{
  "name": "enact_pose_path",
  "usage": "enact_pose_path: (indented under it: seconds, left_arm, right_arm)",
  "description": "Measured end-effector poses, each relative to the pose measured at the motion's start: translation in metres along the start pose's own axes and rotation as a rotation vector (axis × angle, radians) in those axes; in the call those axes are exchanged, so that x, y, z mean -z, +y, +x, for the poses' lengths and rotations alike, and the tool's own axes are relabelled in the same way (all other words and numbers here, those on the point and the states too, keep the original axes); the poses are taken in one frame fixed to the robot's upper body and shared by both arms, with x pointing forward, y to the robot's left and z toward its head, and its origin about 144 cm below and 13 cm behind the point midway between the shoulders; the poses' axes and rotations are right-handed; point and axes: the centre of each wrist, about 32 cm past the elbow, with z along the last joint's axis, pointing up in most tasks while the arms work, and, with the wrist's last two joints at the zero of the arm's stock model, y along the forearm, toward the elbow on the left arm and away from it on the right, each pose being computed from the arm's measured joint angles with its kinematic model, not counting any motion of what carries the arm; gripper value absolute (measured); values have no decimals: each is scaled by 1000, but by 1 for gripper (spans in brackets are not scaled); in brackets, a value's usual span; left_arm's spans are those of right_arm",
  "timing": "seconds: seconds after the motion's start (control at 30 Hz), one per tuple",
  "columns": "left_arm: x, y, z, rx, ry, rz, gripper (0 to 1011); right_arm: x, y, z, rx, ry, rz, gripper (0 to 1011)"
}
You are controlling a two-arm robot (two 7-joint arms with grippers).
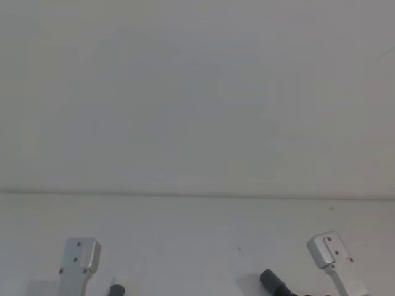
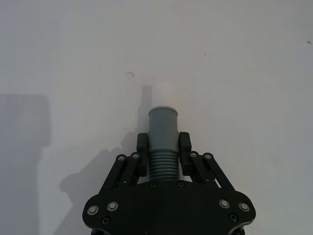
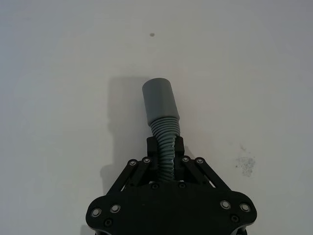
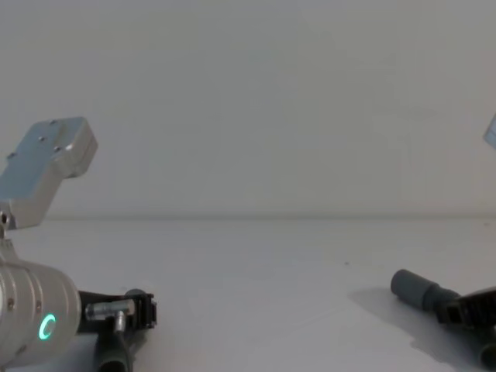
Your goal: Use both hands to pick up one end of the pipe from the table, align the ends, and insert them.
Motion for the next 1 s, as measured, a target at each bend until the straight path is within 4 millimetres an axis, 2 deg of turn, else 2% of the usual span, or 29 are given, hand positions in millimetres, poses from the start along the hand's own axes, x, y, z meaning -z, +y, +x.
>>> enact_pose_path:
  seconds: [1.0]
  left_arm:
    - [-1,0,0,4,-2,-1,339]
  right_arm:
    - [-1,1,3,-10,-11,22,144]
